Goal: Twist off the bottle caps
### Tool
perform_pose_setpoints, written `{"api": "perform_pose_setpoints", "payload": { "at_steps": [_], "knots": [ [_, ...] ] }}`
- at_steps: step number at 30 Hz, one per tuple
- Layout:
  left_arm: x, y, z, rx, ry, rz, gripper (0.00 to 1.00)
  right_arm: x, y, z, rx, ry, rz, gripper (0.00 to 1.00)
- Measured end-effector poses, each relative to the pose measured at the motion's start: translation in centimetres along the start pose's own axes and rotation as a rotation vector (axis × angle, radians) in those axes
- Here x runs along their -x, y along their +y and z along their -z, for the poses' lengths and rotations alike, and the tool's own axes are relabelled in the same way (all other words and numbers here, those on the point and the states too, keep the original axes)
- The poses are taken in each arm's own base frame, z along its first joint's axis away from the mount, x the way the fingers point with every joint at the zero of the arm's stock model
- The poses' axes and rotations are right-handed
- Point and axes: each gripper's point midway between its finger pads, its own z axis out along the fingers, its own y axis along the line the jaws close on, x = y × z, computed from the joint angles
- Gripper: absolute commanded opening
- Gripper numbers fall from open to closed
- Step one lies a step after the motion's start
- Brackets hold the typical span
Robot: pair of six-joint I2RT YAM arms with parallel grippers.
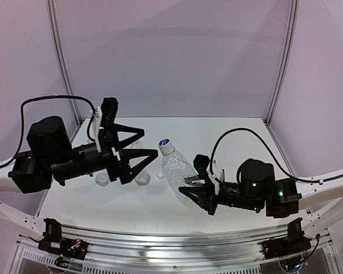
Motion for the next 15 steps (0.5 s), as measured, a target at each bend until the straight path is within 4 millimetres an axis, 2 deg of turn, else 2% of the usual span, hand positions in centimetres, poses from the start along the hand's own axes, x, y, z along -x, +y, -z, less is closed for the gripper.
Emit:
{"api": "perform_pose_setpoints", "payload": {
  "at_steps": [5,15],
  "knots": [
    [0.4,0.1,2.3,-0.107,-0.056,-0.010,0.80,0.6,2.1,0.3,0.124,-0.019,0.000,0.28],
    [0.1,-2.7,2.0,-0.332,-0.063,-0.019,0.79,0.8,4.8,0.8,0.282,-0.023,0.010,0.28]
  ]
}}
